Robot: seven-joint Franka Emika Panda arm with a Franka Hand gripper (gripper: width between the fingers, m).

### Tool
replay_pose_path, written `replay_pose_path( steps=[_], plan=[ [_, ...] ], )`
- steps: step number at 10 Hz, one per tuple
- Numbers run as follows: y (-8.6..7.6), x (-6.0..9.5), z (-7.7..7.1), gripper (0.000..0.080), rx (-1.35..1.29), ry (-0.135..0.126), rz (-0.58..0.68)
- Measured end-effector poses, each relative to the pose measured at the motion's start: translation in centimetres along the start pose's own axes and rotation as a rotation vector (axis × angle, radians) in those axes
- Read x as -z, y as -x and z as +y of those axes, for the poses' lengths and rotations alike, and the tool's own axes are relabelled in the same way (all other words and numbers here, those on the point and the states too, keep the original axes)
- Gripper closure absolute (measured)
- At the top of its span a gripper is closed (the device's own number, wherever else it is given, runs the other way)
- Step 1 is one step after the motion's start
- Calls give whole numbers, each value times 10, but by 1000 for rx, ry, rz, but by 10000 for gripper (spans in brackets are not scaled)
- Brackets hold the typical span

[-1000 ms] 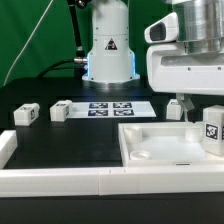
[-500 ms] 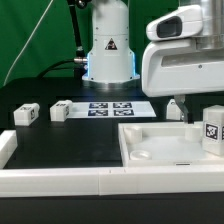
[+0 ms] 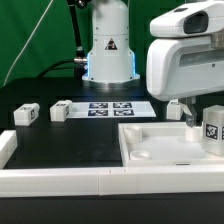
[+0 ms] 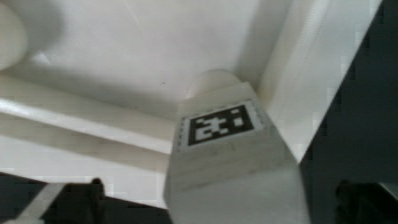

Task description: Assemble one leg

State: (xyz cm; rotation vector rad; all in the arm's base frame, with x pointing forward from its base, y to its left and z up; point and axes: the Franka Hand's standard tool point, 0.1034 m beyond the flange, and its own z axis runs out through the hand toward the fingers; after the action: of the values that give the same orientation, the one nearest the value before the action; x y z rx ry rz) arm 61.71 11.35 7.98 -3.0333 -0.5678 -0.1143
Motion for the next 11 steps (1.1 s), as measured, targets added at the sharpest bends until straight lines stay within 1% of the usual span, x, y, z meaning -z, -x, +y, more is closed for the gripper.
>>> replay_pose_path(
  steps=[1,2,4,6,9,11],
  plan=[
    [0,0,1,162,57,0,0],
    [0,0,1,162,44,0,-1],
    [0,0,1,514,44,0,-1],
    [0,0,1,509,-4,-1,0],
    [0,-2,-3,509,-455,-17,12],
    [0,-2,-3,509,-712,-12,14]
  ],
)
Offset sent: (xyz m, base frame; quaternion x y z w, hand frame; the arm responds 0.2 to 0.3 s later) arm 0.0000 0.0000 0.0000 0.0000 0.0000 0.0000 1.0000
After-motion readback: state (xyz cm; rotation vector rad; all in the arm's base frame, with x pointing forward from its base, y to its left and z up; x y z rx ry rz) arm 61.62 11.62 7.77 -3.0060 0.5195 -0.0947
